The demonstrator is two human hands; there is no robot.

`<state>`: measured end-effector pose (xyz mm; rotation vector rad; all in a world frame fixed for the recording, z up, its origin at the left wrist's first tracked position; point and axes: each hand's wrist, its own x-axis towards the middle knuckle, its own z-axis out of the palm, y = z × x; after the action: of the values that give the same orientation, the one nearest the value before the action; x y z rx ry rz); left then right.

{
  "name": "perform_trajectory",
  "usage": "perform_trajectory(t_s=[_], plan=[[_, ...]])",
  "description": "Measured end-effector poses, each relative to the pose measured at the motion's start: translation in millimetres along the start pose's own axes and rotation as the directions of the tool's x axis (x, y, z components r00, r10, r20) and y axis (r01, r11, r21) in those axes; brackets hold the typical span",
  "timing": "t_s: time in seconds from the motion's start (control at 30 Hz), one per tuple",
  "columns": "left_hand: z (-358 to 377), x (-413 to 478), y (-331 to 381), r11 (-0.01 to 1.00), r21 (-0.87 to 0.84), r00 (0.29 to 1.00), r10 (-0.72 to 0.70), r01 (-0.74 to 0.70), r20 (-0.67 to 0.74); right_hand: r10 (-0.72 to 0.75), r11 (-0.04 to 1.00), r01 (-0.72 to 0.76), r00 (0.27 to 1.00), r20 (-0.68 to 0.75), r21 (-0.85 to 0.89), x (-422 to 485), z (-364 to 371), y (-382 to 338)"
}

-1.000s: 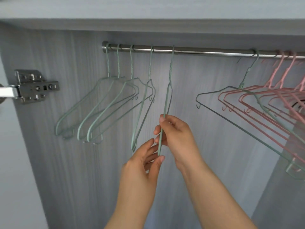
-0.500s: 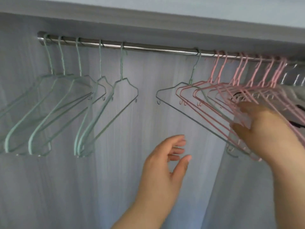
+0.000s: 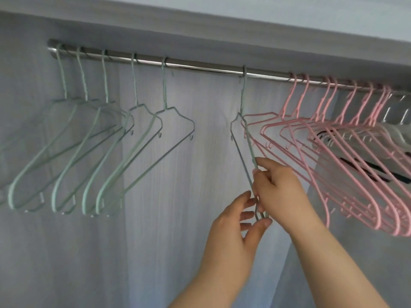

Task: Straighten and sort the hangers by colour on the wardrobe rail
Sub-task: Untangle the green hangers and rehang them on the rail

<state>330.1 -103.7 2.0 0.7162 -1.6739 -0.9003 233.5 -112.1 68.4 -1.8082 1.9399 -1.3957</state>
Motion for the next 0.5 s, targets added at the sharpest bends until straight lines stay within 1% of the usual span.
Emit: perform_trajectory(t_s=[0.1,0.2,0.33,0.5], plan=[[-21,-7,-4,0.998,0.033,0.994,0.054,-0.051,-0.098,-0.007,0.992,0.009,1.000,-0.013,0.122,4,24,-13],[-39,-11,-12,0.998,0.044,0.976,0.052,-0.044,-0.210,-0.018,0.978,0.018,1.000,-0.004,0.209,6,47,-26],[-59,-16,-23,0.990,0.126,0.942,0.096,-0.058,-0.321,-0.044,0.964,0.034,0.999,0.031,0.263,6,73,-40],[-79,-26,-27,0.975,0.209,0.907,0.157,-0.078,-0.391,-0.074,0.950,0.045,0.994,0.083,0.310,-1,93,-54]])
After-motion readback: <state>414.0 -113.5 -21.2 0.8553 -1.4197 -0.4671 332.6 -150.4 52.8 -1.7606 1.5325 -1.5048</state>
